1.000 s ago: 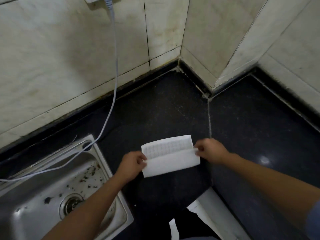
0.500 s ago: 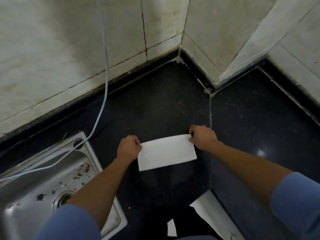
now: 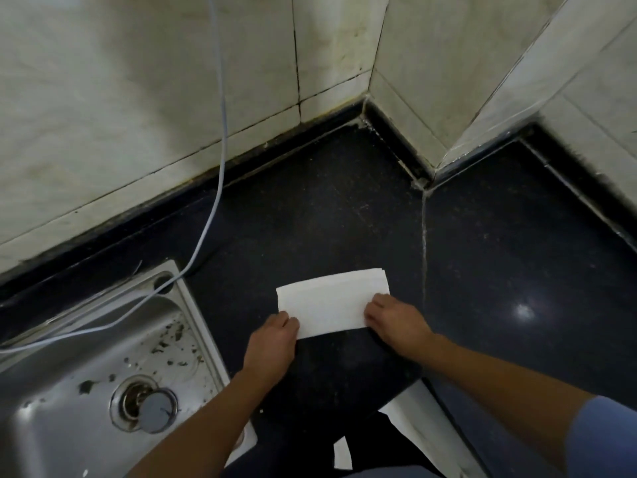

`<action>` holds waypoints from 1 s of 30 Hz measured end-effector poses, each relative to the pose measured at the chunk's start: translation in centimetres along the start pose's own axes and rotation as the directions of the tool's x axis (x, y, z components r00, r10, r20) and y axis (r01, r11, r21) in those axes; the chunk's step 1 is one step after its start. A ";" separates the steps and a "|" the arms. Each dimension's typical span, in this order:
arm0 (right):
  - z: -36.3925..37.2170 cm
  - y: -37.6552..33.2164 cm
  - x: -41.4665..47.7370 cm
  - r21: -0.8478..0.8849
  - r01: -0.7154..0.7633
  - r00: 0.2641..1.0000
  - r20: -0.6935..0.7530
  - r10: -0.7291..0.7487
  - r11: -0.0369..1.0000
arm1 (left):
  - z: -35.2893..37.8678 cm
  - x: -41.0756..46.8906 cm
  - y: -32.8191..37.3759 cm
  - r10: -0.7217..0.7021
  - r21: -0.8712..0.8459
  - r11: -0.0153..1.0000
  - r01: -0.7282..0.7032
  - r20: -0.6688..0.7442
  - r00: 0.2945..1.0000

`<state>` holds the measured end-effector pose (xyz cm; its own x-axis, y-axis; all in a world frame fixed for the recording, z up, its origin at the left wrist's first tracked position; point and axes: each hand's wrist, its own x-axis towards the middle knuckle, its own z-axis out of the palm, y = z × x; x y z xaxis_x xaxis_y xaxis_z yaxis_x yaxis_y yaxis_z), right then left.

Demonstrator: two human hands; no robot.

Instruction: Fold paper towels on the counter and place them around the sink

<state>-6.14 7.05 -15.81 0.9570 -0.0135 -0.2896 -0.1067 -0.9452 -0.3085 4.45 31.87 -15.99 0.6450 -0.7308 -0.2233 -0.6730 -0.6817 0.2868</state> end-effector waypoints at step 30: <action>-6.9 -7.7 6.3 0.765 -0.598 0.762 0.453 0.463 0.237 | -3.9 -2.6 -3.9 -0.178 -0.028 0.984 0.178 -0.008 0.984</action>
<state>2.59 12.01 -8.98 0.5582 -0.3001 -0.7736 -0.8043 0.0333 -0.5933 6.88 36.57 -12.88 0.7577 -0.5971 -0.2632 -0.5369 -0.7997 0.2686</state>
